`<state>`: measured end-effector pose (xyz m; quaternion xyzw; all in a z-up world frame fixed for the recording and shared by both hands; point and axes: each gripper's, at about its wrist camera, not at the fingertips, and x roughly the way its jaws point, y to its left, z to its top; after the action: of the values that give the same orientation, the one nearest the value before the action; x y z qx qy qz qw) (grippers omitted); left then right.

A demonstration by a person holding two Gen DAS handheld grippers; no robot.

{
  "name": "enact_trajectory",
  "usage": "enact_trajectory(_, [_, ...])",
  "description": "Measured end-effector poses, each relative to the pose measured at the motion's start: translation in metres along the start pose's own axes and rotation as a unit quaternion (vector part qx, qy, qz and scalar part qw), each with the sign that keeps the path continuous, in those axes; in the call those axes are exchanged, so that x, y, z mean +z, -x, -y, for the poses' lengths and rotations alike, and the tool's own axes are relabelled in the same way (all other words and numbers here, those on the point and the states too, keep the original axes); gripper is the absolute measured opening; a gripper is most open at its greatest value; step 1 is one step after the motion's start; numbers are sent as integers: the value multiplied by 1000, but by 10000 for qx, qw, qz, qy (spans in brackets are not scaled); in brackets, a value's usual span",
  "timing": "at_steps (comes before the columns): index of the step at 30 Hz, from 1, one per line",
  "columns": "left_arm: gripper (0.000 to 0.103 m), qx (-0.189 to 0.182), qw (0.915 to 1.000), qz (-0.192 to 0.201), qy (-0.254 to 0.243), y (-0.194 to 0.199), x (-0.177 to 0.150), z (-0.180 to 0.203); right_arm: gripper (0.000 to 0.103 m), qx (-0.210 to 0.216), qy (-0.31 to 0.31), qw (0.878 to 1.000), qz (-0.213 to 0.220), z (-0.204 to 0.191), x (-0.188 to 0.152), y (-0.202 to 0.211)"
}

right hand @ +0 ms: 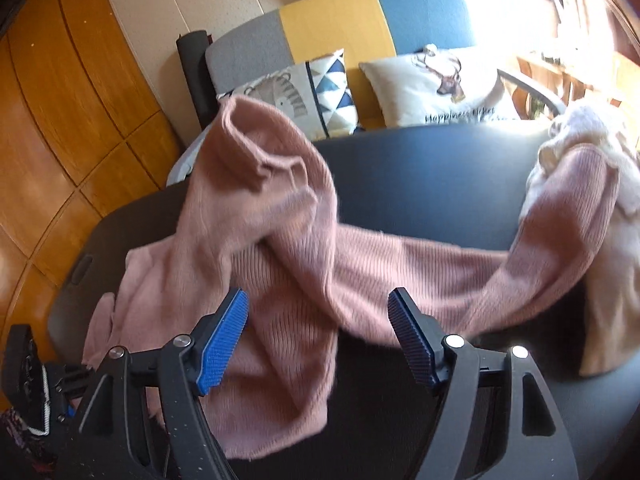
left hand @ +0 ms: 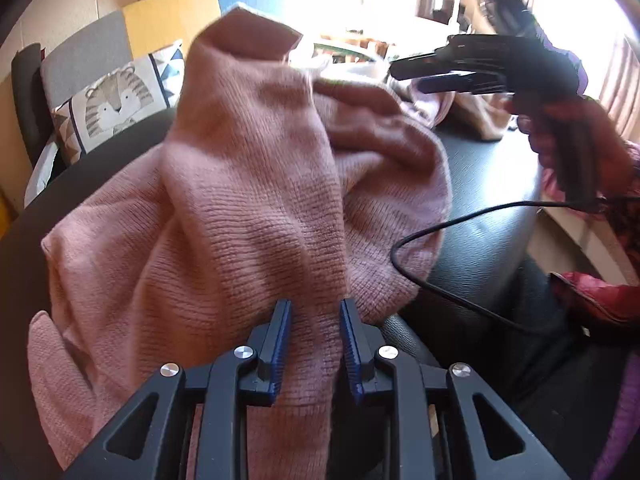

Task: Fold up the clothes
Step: 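Lay the sweater flat on the bench and open the right gripper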

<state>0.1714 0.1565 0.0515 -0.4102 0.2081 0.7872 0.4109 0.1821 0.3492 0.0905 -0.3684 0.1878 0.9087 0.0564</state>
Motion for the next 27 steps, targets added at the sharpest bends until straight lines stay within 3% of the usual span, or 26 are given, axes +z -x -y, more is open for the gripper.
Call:
enact_trajectory(6, [25, 206, 9996, 179, -87, 0, 14, 17, 76, -98, 217, 9991, -362, -7, -18, -22])
enact_trajectory(12, [25, 682, 9976, 104, 79, -17, 29, 16, 76, 103, 225, 9979, -598, -19, -34, -38])
enact_trajectory(17, [26, 1258, 9918, 237, -67, -29, 40, 22, 76, 74, 374, 9971, -660, -28, -40, -41])
enact_trajectory(20, [29, 1130, 9934, 151, 76, -34, 43, 19, 76, 65, 351, 9973, -643, -29, -41, -40])
enact_trajectory(24, [29, 141, 9981, 360, 485, -15, 39, 10, 76, 15, 330, 9976, -613, -25, -39, -37])
enact_trajectory(26, [30, 92, 9982, 328, 492, -11, 34, 10, 76, -17, 299, 9972, -691, -22, -39, -39])
enact_trajectory(27, [31, 411, 9982, 192, 394, -16, 32, 11, 76, -12, 259, 9971, -722, -20, -40, -41])
